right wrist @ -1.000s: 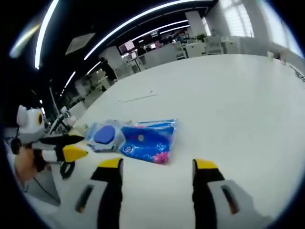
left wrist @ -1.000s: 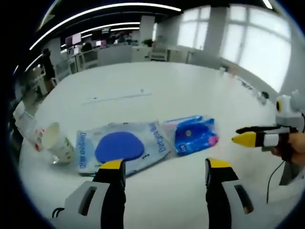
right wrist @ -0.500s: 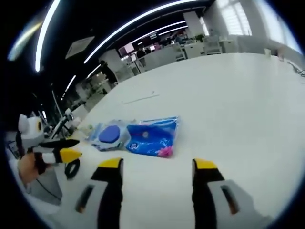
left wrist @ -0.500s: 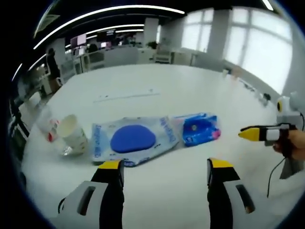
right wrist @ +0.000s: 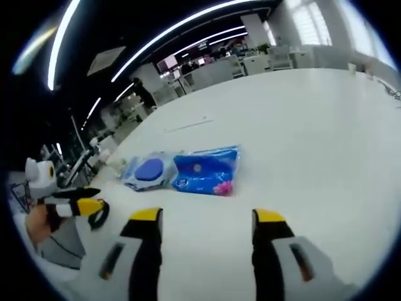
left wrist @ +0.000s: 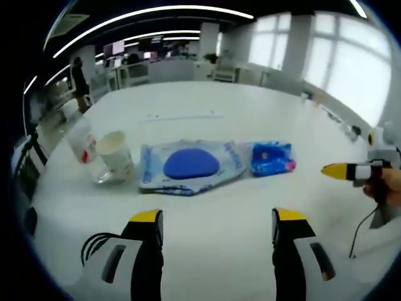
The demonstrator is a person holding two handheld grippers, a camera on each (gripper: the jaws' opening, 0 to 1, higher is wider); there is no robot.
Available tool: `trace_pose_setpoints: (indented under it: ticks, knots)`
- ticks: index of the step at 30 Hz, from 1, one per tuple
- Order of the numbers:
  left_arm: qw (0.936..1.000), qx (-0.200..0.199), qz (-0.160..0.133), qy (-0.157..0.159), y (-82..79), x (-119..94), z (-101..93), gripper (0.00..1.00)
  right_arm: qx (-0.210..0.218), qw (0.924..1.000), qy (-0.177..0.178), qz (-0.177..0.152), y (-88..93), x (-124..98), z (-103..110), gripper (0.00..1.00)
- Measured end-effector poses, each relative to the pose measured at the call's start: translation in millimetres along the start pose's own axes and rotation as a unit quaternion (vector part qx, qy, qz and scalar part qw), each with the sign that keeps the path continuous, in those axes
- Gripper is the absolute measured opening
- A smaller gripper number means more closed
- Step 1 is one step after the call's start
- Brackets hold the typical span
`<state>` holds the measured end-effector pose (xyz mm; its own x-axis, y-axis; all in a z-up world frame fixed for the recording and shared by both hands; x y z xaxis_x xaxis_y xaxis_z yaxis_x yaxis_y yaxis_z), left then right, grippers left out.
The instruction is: Arrange the tabletop items into an orderly group along one side of the table until the central work area is clear of visible clutter.
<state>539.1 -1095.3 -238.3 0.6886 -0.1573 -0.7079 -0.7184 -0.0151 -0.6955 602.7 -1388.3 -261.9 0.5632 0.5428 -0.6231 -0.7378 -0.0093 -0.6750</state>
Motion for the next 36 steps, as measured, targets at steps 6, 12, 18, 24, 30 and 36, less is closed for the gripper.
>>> trace_pose_setpoints:
  ticks: [6,12,18,24,30,36]
  knots:
    - [0.9999,-0.009,0.003,-0.005,7.6,-5.8,3.3,0.66,0.000,1.0000,-0.003,0.003,3.6,-2.2,3.4,0.55]
    - [0.9999,-0.013,0.001,-0.006,10.8,-8.5,6.2,0.66,0.004,1.0000,0.000,0.004,7.0,-3.4,2.6,0.54]
    - [0.9998,-0.013,0.000,-0.016,17.1,-17.0,15.5,0.66,0.008,1.0000,0.002,0.005,11.2,-5.5,3.0,0.54]
    - [0.9993,-0.014,0.009,-0.033,31.2,-26.5,30.0,0.65,0.009,0.9999,-0.001,0.007,14.3,-6.3,6.0,0.54]
    - [0.9974,-0.031,0.030,-0.058,48.5,-31.7,51.5,0.65,0.012,0.9999,-0.008,0.008,14.9,-5.5,8.2,0.53]
    - [0.9959,-0.041,0.046,-0.066,58.2,-30.9,64.1,0.67,0.009,0.9998,-0.014,0.013,16.4,-8.2,11.9,0.52]
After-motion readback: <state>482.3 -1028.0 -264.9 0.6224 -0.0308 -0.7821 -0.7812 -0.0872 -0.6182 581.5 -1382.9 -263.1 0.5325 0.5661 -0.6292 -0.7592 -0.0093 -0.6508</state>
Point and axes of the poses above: the point that each gripper's makers call its tool centre point, and the gripper's own axes: x roughly forward along the fingers, z roughly to its left, y roughly out of its underside, the point moved 8 cm from there along -x, roughly backward along the fingers, and after that the axes turned 5 degrees about z, right-handed, at the moved point
